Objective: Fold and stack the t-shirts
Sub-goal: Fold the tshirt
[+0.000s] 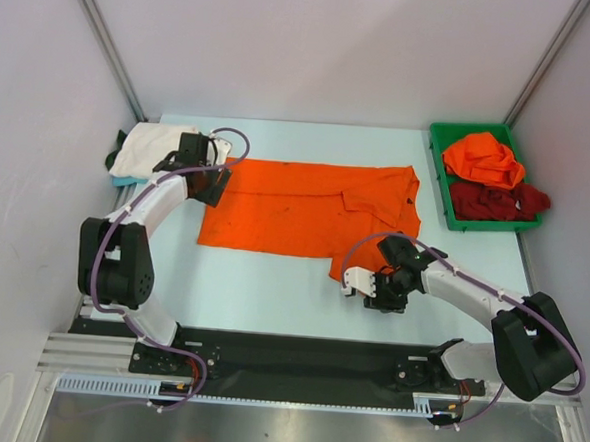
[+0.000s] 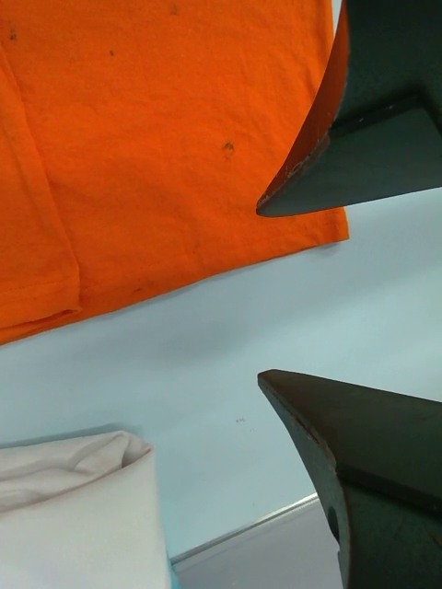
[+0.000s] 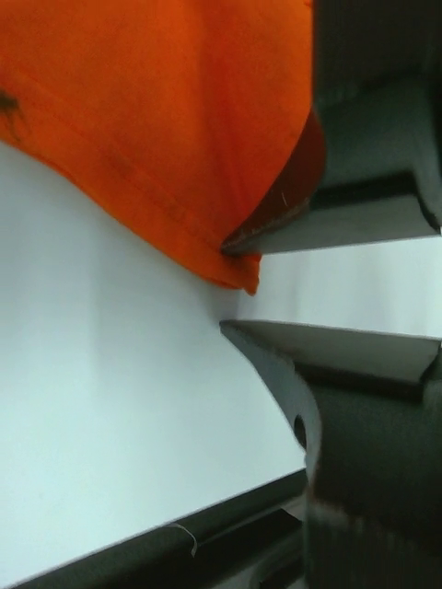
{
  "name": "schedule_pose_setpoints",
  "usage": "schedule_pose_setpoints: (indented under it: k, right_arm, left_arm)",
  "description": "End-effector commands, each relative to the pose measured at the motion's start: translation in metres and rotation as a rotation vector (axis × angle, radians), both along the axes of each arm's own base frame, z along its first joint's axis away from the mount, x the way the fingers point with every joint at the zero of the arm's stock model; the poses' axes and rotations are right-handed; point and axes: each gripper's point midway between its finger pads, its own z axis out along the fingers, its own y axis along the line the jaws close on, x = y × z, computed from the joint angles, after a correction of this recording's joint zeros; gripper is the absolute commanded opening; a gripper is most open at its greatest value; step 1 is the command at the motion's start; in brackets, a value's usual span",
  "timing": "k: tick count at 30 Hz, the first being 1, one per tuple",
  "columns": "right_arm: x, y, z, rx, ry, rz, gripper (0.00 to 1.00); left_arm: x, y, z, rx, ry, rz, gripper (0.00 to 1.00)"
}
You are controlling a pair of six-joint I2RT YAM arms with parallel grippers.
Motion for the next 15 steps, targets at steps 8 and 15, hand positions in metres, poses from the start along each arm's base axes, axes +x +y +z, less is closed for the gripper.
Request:
schedule_pose_setpoints:
  k: [8,15]
  right_arm:
    - [0.015,0.004,0.002,0.009,-0.067,-0.036,0.04]
    - [0.013,0.005,0.01,0.019,-0.067,-0.034,0.0]
  left_arm:
    - [-0.06,-0.019,-0.032,-0.419,0.304,0.056,0.71]
    - [-0.074,-0.017,-0.054,-0.496,0.382,0.109,0.68]
